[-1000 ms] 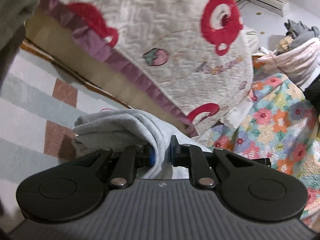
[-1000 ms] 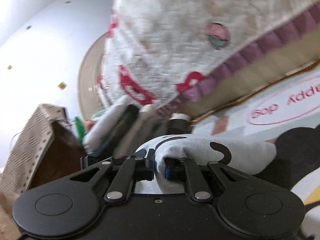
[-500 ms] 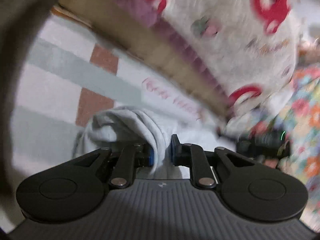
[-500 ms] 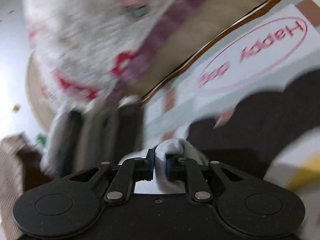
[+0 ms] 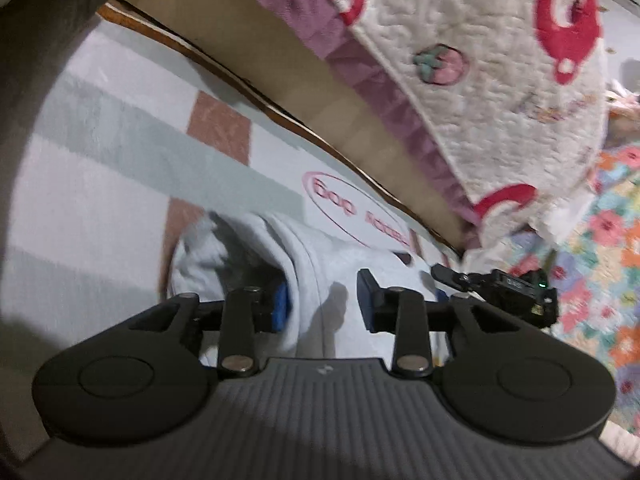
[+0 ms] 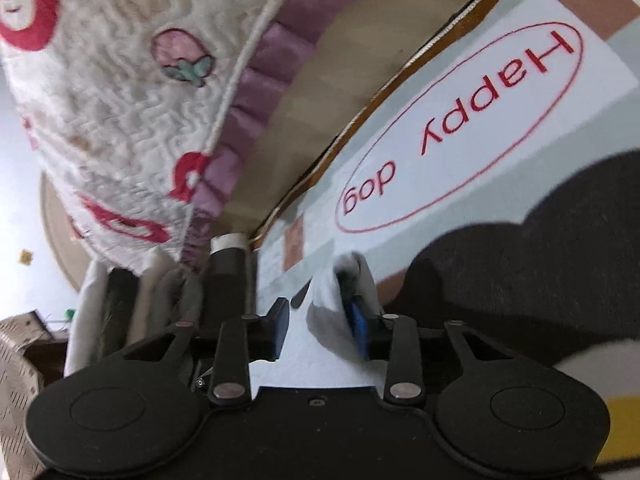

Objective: Fold clothes
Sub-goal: 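Grasp the T-shirt end with both tools and fold it over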

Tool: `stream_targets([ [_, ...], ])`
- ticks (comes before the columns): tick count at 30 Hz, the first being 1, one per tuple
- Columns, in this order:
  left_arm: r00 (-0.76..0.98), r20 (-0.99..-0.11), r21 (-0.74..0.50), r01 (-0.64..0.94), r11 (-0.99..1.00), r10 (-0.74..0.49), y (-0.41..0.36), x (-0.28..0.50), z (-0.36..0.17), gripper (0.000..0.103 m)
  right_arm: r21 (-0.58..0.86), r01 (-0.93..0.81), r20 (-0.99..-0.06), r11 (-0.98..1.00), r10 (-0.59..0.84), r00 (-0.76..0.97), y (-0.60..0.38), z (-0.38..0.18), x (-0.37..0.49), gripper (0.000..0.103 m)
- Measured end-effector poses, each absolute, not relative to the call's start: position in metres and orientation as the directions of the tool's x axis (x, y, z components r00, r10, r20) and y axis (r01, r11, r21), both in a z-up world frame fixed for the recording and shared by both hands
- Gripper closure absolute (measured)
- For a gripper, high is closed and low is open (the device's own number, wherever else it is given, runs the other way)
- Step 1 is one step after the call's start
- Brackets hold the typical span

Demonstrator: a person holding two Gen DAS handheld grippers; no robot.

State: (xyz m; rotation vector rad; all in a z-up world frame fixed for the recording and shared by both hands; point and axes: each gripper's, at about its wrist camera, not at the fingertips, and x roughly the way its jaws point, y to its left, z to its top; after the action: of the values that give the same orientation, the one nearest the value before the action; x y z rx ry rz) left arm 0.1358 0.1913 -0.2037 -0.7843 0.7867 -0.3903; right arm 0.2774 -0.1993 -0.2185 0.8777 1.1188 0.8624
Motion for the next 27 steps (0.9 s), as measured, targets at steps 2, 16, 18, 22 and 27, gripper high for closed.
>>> stream_targets([
  [2, 0.646, -0.483, -0.743, 0.056, 0.667, -0.591, 0.187, 0.127, -0.203, 0.064, 0.921, -0.146, -0.329, 0.361, 0.922, 0.204, -0.205, -0.220, 0.268, 0.062],
  [16, 0.673, -0.558, -0.515, 0.179, 0.839, -0.486, 0.167, 0.143, -0.161, 0.091, 0.775, -0.462, -0.463, 0.431, 0.885, 0.049, -0.175, -0.184, 0.269, 0.088],
  [18, 0.685, -0.565, -0.534, 0.122, 0.837, -0.460, 0.176, 0.163, -0.161, 0.091, 0.782, -0.440, -0.460, 0.442, 0.885, 0.072, -0.171, -0.176, 0.282, 0.088],
  [22, 0.697, -0.611, -0.548, -0.031, 0.836, -0.374, 0.192, 0.187, -0.196, 0.088, 0.759, -0.352, -0.547, 0.548, 0.830, 0.113, -0.154, -0.184, 0.304, 0.083],
  [27, 0.708, -0.612, -0.538, -0.044, 0.842, -0.354, 0.190, 0.168, -0.216, 0.085, 0.730, -0.309, -0.601, 0.609, 0.788, 0.133, -0.156, -0.201, 0.295, 0.067],
])
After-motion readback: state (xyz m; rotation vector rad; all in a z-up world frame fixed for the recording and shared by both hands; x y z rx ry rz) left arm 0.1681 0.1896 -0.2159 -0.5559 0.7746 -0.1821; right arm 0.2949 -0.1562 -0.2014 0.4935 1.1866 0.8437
